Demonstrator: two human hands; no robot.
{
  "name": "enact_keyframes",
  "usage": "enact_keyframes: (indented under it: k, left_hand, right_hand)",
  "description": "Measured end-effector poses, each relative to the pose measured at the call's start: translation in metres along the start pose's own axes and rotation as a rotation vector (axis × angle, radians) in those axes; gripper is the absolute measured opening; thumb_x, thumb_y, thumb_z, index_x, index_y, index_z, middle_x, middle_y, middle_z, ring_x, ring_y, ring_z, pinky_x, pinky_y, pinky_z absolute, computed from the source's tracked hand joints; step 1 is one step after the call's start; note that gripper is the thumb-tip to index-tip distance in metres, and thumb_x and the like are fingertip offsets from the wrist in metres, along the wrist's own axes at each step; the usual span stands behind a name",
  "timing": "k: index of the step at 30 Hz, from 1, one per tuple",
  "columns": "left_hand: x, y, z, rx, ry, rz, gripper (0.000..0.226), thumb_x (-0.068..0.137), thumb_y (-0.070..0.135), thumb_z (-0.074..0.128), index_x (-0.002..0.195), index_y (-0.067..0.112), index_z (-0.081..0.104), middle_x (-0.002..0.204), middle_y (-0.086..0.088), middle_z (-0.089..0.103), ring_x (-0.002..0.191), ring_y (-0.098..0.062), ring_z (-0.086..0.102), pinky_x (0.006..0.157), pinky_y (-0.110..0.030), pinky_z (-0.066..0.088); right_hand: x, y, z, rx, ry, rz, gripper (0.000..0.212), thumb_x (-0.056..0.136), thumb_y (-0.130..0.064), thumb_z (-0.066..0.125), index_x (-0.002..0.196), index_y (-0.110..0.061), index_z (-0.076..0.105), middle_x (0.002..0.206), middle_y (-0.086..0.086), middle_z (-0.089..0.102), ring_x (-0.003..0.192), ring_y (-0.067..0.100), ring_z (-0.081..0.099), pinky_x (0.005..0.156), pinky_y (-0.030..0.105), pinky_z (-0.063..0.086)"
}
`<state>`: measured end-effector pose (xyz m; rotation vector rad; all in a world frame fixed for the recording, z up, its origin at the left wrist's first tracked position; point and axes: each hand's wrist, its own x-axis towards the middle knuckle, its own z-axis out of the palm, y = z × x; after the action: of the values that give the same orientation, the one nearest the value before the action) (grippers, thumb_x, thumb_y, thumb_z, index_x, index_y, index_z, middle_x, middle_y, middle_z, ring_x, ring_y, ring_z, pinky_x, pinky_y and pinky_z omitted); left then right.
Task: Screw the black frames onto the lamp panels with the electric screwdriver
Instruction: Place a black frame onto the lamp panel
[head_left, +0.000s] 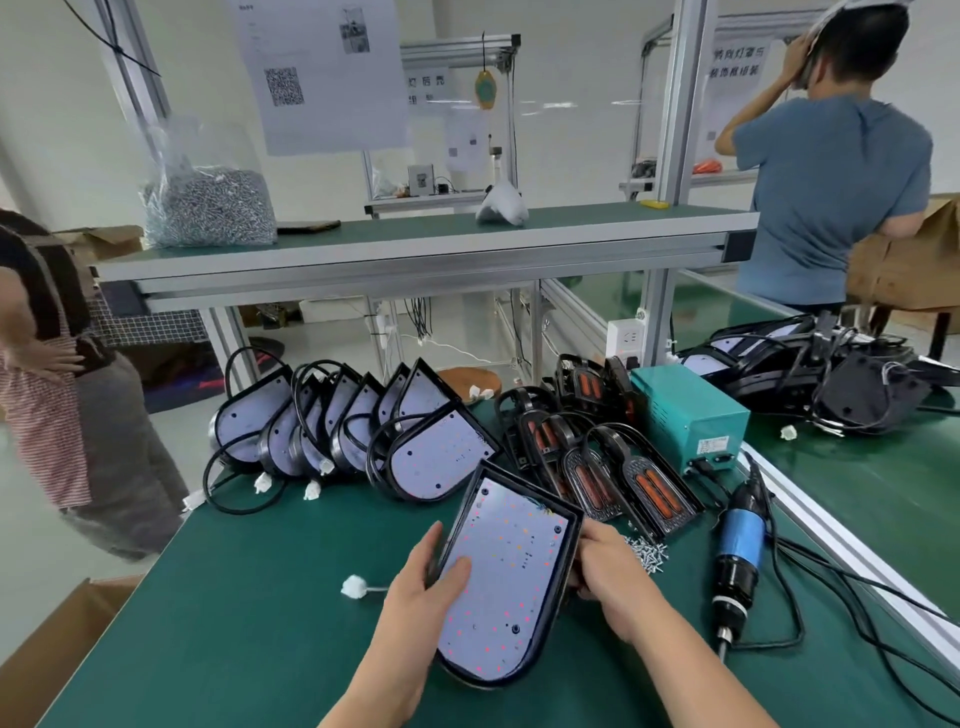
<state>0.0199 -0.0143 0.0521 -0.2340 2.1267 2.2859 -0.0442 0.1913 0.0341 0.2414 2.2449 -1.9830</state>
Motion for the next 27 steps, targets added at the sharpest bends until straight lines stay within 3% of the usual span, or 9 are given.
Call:
enact_keyframes:
  k: [3,5,7,10,13,16,21,24,27]
  left_hand:
    - [0.000,0.012,0.001,0.302,-0.017,-0.069,0.028,0.074,0.035,0.070,0.096,0.018,0.071,0.094,0.009,0.074,0.087,-0.008,0.070,0.085,-0.030,0.056]
    - [0.003,0.016,0.001,0.505,-0.009,-0.100,0.024,0.075,0.033,0.069,0.062,0.018,0.056,0.054,0.014,0.058,0.048,-0.004,0.052,0.051,-0.016,0.042]
    - [0.006,0.016,0.000,0.715,0.042,-0.139,0.032,0.076,0.036,0.068,0.059,0.018,0.047,0.044,0.011,0.049,0.044,-0.009,0.043,0.044,-0.018,0.032]
    - [0.006,0.018,0.003,1.013,0.096,-0.117,0.037,0.074,0.048,0.064,0.061,0.016,0.051,0.061,0.010,0.052,0.056,-0.014,0.049,0.053,-0.023,0.036]
    - [0.010,0.013,0.007,1.127,0.073,-0.060,0.041,0.079,0.053,0.061,0.069,0.014,0.060,0.088,0.004,0.050,0.086,-0.020,0.056,0.077,-0.030,0.046]
    - [0.012,0.008,0.007,1.002,0.014,-0.121,0.038,0.073,0.051,0.060,0.065,0.014,0.057,0.073,0.006,0.060,0.070,-0.017,0.056,0.069,-0.027,0.045]
    - [0.011,0.000,0.007,0.762,-0.002,-0.134,0.026,0.079,0.035,0.067,0.067,0.013,0.061,0.063,0.006,0.061,0.059,-0.016,0.053,0.057,-0.024,0.041]
    - [0.011,-0.001,0.005,0.676,-0.030,-0.127,0.024,0.083,0.028,0.069,0.095,0.009,0.062,0.087,0.001,0.071,0.076,-0.018,0.065,0.062,-0.026,0.049]
    - [0.010,-0.002,0.003,0.584,-0.081,-0.132,0.037,0.084,0.022,0.070,0.110,0.023,0.044,0.101,0.004,0.070,0.090,-0.017,0.068,0.068,-0.026,0.052]
  right_hand:
    - [0.003,0.000,0.001,0.040,-0.003,0.091,0.046,0.087,0.004,0.032,0.083,-0.019,0.072,0.058,-0.002,0.050,0.044,0.009,0.038,0.048,0.023,0.019]
    - [0.004,0.000,0.002,0.063,0.015,0.097,0.040,0.087,0.007,0.035,0.087,-0.014,0.069,0.055,-0.002,0.049,0.042,0.009,0.041,0.043,0.019,0.017]
    - [0.003,0.000,0.005,0.023,0.043,0.078,0.037,0.091,0.006,0.039,0.087,-0.012,0.070,0.052,-0.004,0.053,0.040,0.008,0.045,0.039,0.016,0.020]
    - [0.002,0.002,0.007,-0.042,0.063,0.027,0.030,0.098,0.000,0.045,0.092,-0.013,0.072,0.055,-0.005,0.057,0.042,0.008,0.045,0.040,0.018,0.028]
    - [0.001,0.002,-0.001,-0.166,0.039,-0.020,0.028,0.100,-0.005,0.047,0.096,-0.017,0.072,0.072,0.002,0.066,0.055,0.018,0.055,0.044,0.026,0.039]
    - [-0.001,-0.005,-0.014,-0.447,0.073,-0.151,0.021,0.100,-0.019,0.054,0.092,-0.023,0.073,0.078,-0.006,0.072,0.053,0.010,0.062,0.050,0.023,0.046]
    - [0.009,-0.026,-0.048,-0.821,0.522,-0.359,0.016,0.092,-0.032,0.070,0.101,-0.021,0.062,0.107,-0.002,0.055,0.096,0.020,0.053,0.073,0.033,0.044]
    - [0.021,-0.032,-0.065,-0.987,0.435,-0.162,0.045,0.090,-0.036,0.075,0.120,-0.015,0.049,0.123,0.009,0.048,0.114,0.034,0.049,0.082,0.041,0.047]
    - [0.030,-0.029,-0.069,-1.114,0.390,-0.123,0.046,0.091,-0.030,0.073,0.123,-0.014,0.045,0.124,0.012,0.049,0.114,0.036,0.051,0.076,0.039,0.043]
